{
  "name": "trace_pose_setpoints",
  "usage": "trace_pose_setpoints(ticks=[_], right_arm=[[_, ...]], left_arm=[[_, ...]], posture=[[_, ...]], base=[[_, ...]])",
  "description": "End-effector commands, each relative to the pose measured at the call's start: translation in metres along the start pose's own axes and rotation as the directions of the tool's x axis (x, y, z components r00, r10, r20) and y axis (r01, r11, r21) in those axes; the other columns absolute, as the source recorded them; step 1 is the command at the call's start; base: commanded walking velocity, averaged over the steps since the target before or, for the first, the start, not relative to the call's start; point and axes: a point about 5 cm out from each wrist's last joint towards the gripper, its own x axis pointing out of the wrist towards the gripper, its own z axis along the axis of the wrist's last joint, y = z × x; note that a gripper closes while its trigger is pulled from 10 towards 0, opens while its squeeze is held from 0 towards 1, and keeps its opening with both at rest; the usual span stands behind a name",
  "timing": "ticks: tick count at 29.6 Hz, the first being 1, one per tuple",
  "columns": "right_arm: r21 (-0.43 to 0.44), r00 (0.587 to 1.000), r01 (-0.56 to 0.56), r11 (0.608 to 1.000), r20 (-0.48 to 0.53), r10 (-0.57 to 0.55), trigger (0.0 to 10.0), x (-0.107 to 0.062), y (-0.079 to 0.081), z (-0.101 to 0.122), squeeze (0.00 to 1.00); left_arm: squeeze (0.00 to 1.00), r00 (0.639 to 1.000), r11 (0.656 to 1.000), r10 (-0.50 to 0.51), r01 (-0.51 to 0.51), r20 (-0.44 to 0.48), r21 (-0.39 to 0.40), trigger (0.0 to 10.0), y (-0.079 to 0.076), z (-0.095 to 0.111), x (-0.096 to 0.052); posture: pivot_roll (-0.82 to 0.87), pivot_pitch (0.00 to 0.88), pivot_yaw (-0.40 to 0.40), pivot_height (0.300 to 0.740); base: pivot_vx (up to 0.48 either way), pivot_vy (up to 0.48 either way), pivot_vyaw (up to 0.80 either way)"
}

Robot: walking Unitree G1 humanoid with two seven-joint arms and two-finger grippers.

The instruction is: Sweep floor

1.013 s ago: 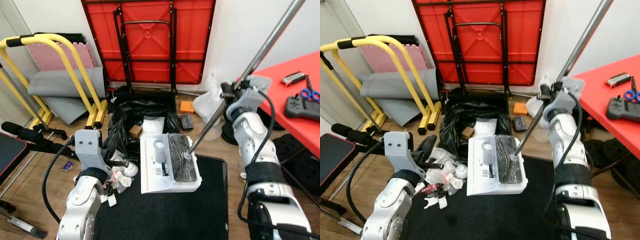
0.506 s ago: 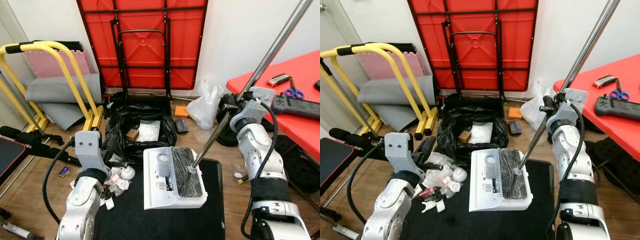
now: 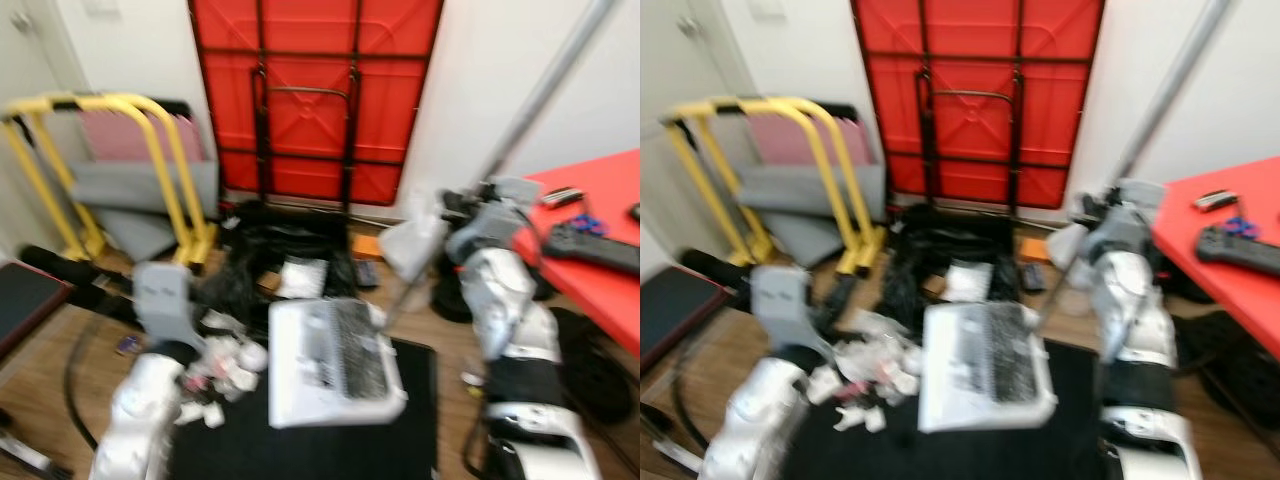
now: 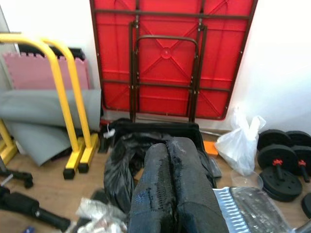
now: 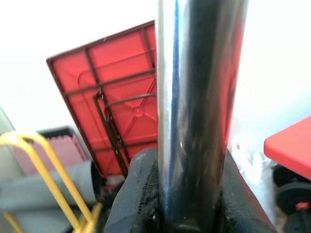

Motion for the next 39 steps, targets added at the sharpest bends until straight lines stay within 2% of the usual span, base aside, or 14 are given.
trace_pose_setpoints(ticks=[1, 22, 39], right_arm=[[0.011, 0.998, 0.005, 1.0, 0.07, -0.006, 10.0, 0.001, -0.001, 0.019, 0.0], [0.014, 0.996, 0.0, 1.0, 0.093, -0.001, 10.0, 0.003, 0.0, 0.029, 0.0], [-0.007, 0.988, -0.005, 1.0, 0.152, 0.006, 10.0, 0.022, 0.004, 0.049, 0.0]], left_arm=[[0.0, 1.0, 1.0, -0.02, 0.02, 0.012, -0.001, 10.0, -0.004, 0.002, 0.002], [0.0, 0.999, 0.999, -0.033, 0.033, 0.018, -0.001, 10.0, -0.005, 0.003, 0.001], [0.0, 0.999, 0.999, -0.035, 0.036, 0.02, -0.013, 10.0, -0.007, 0.005, -0.004]], posture=[[-0.09, 0.0, -0.009, 0.74], [-0.09, 0.0, -0.005, 0.74], [-0.08, 0.001, -0.013, 0.74]], base=[[0.368, 0.0, 0.0], [0.368, 0.0, 0.0], [0.369, 0.0, 0.0]])
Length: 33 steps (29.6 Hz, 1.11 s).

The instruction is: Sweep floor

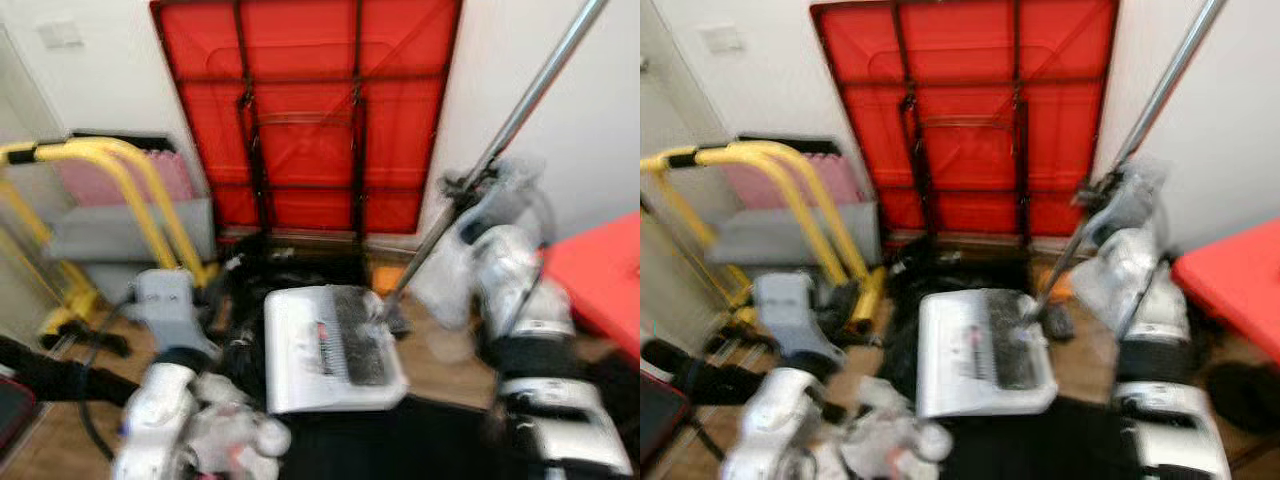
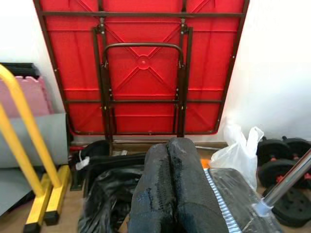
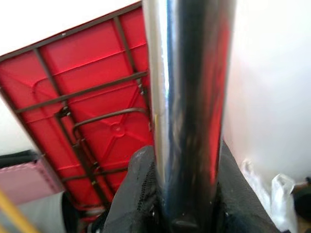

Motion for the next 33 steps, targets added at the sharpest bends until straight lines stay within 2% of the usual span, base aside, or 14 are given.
trace_pose_setpoints(ticks=[1, 7, 18, 22, 24, 27, 33], right_arm=[[0.037, 0.994, -0.047, 0.998, 0.103, 0.043, 10.0, 0.005, 0.015, 0.019, 0.0], [0.034, 0.993, -0.045, 0.998, 0.114, 0.041, 10.0, 0.008, 0.015, 0.023, 0.0], [-0.025, 0.989, -0.042, 0.999, 0.139, 0.045, 10.0, 0.018, 0.018, 0.031, 0.0], [-0.052, 0.987, -0.037, 0.998, 0.157, 0.044, 10.0, 0.026, 0.023, 0.038, 0.0], [-0.055, 0.986, -0.036, 0.998, 0.16, 0.044, 10.0, 0.027, 0.023, 0.039, 0.0], [-0.079, 0.985, -0.033, 0.996, 0.165, 0.046, 10.0, 0.031, 0.025, 0.042, 0.0], [-0.23, 0.978, -0.062, 0.971, 0.182, 0.106, 10.0, 0.044, 0.047, 0.05, 0.0]], left_arm=[[0.0, 1.0, 1.0, 0.02, -0.02, -0.017, 0.004, 10.0, 0.006, -0.001, -0.003], [0.0, 1.0, 1.0, 0.018, -0.018, -0.018, 0.001, 10.0, 0.005, -0.001, -0.005], [0.0, 1.0, 1.0, 0.004, -0.004, -0.014, -0.01, 10.0, -0.001, 0.004, -0.014], [0.0, 1.0, 1.0, -0.001, 0.001, -0.023, 0.001, 10.0, -0.006, 0.01, -0.026], [0.0, 1.0, 1.0, -0.004, 0.004, -0.025, 0.003, 10.0, -0.007, 0.011, -0.028], [0.0, 0.999, 1.0, -0.014, 0.014, -0.034, -0.003, 10.0, -0.01, 0.014, -0.035], [0.0, 0.995, 0.996, -0.075, 0.071, -0.072, -0.062, 10.0, -0.028, 0.021, -0.051]], posture=[[-0.08, 0.001, -0.013, 0.74], [-0.08, 0.011, -0.015, 0.74], [-0.06, 0.06, -0.017, 0.74], [-0.04, 0.133, -0.015, 0.74], [-0.04, 0.133, -0.015, 0.74], [-0.03, 0.178, -0.016, 0.74], [-0.01, 0.236, -0.018, 0.74]], base=[[0.371, 0.0, 0.0], [0.369, 0.0, 0.0], [0.327, 0.0, 0.0], [0.0, 0.0, 0.0], [0.0, 0.0, 0.0], [0.0, 0.0, 0.0], [0.0, 0.0, 0.0]])
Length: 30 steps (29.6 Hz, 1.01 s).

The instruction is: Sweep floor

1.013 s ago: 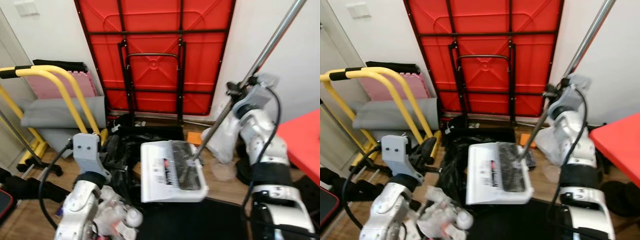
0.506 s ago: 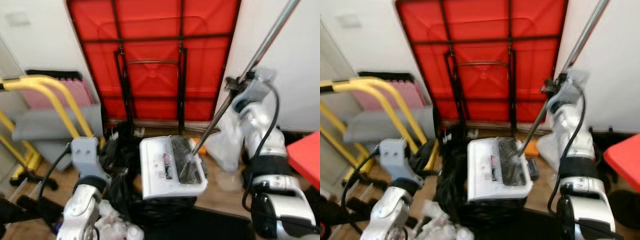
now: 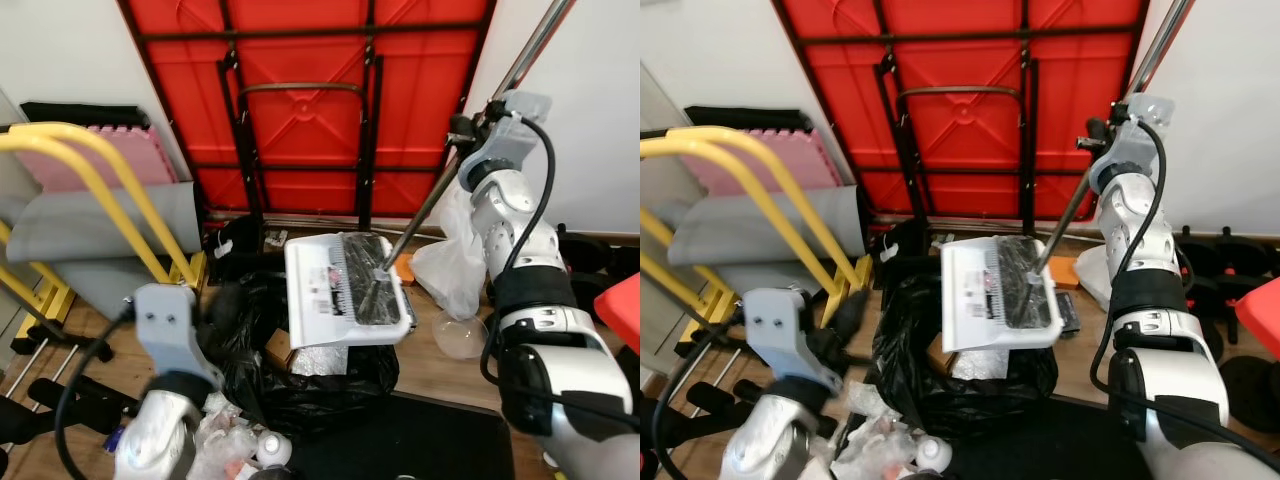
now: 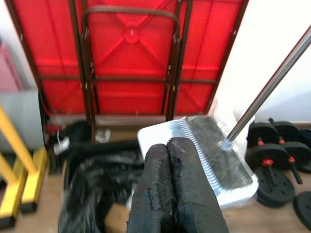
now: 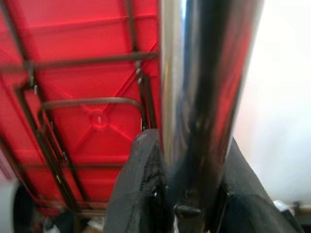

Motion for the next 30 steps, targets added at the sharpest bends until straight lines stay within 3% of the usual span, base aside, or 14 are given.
trace_pose_setpoints(ticks=[1, 9, 11, 13, 14, 21, 26, 30], right_arm=[[-0.024, 0.994, -0.02, 1.0, 0.112, 0.022, 10.0, 0.008, 0.009, 0.027, 0.0], [-0.014, 0.984, -0.056, 0.998, 0.166, 0.058, 10.0, 0.021, 0.03, 0.055, 0.0], [-0.056, 0.978, -0.092, 0.994, 0.183, 0.101, 10.0, 0.028, 0.048, 0.07, 0.0], [-0.079, 0.975, -0.103, 0.992, 0.189, 0.117, 10.0, 0.028, 0.053, 0.073, 0.0], [-0.148, 0.967, -0.119, 0.982, 0.209, 0.148, 10.0, 0.029, 0.063, 0.08, 0.0], [-0.145, 0.949, -0.146, 0.979, 0.26, 0.18, 10.0, 0.031, 0.083, 0.1, 0.0], [-0.229, 0.915, -0.15, 0.962, 0.336, 0.223, 10.0, 0.029, 0.107, 0.127, 0.0], [-0.315, 0.909, -0.152, 0.937, 0.327, 0.258, 10.0, 0.027, 0.123, 0.133, 0.0]], left_arm=[[0.0, 1.0, 1.0, -0.015, 0.014, -0.02, -0.013, 10.0, -0.006, 0.001, -0.004], [0.0, 1.0, 1.0, 0.0, 0.0, -0.027, 0.0, 10.0, -0.008, 0.003, -0.015], [0.0, 0.999, 1.0, -0.007, 0.007, -0.037, 0.014, 10.0, -0.012, 0.006, -0.021], [0.0, 0.999, 1.0, -0.007, 0.008, -0.039, 0.014, 10.0, -0.013, 0.007, -0.022], [0.0, 0.999, 1.0, -0.008, 0.009, -0.046, 0.013, 10.0, -0.015, 0.008, -0.024], [0.0, 0.999, 1.0, -0.01, 0.011, -0.051, 0.013, 10.0, -0.017, 0.01, -0.026], [0.0, 0.998, 1.0, -0.011, 0.012, -0.054, 0.017, 10.0, -0.019, 0.011, -0.028], [0.0, 0.999, 1.0, -0.009, 0.01, -0.054, 0.02, 10.0, -0.02, 0.012, -0.029]], posture=[[-0.01, 0.236, -0.018, 0.74], [0.0, 0.282, -0.033, 0.74], [0.01, 0.305, -0.044, 0.74], [0.01, 0.311, -0.047, 0.74], [0.01, 0.32, -0.05, 0.74], [0.01, 0.331, -0.054, 0.74], [0.02, 0.336, -0.061, 0.74], [0.02, 0.339, -0.069, 0.74]], base=[[0.0, 0.0, 0.0], [0.0, 0.0, 0.0], [0.0, 0.0, 0.0], [0.0, 0.0, 0.0], [0.0, 0.0, 0.0], [0.0, 0.0, 0.0], [0.0, 0.0, 0.0], [0.0, 0.0, 0.0]])
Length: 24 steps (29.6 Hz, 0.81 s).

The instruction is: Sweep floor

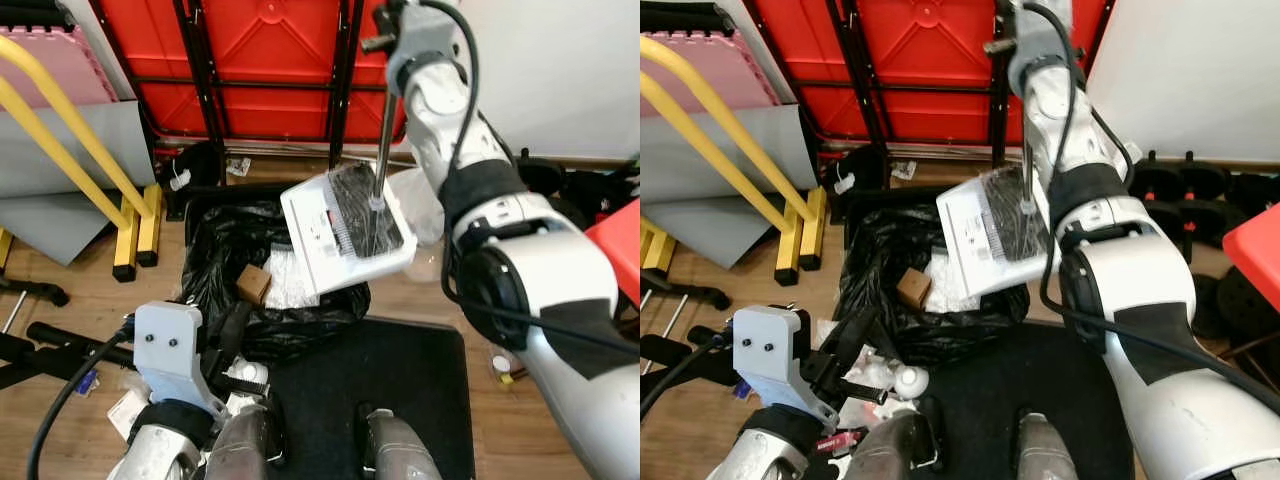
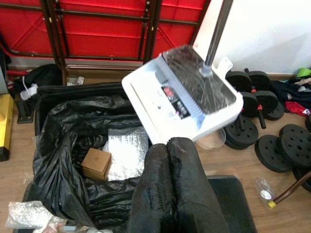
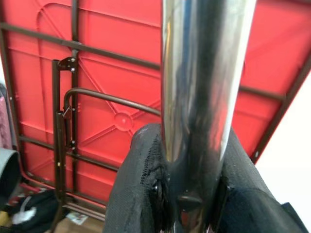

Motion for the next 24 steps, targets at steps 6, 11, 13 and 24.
trace_pose_setpoints(ticks=[6, 11, 13, 24], right_arm=[[-0.134, 0.996, -0.002, 0.991, 0.091, 0.014, 10.0, 0.007, 0.013, 0.028, 0.0], [-0.131, 0.994, 0.006, 0.991, 0.106, 0.008, 10.0, 0.007, 0.014, 0.031, 0.0], [-0.14, 0.992, 0.005, 0.99, 0.122, 0.012, 10.0, 0.007, 0.015, 0.033, 0.0], [-0.297, 0.969, -0.12, 0.947, 0.173, 0.177, 10.0, 0.003, 0.048, 0.039, 0.0]], left_arm=[[0.0, 0.998, 0.998, 0.055, -0.055, -0.02, 0.01, 10.0, 0.001, 0.001, -0.004], [0.0, 0.998, 0.998, 0.055, -0.055, -0.02, 0.01, 10.0, 0.001, 0.002, -0.004], [0.0, 0.998, 0.998, 0.056, -0.056, -0.02, 0.01, 10.0, 0.001, 0.002, -0.004], [0.0, 0.998, 0.998, 0.063, -0.063, -0.02, 0.014, 10.0, 0.001, 0.003, -0.004]], posture=[[0.02, 0.34, -0.072, 0.74], [0.02, 0.339, -0.069, 0.74], [0.02, 0.339, -0.068, 0.74], [0.02, 0.338, -0.071, 0.74]], base=[[0.0, 0.0, 0.0], [0.0, 0.0, 0.0], [0.0, 0.0, 0.0], [0.0, 0.0, 0.0]])
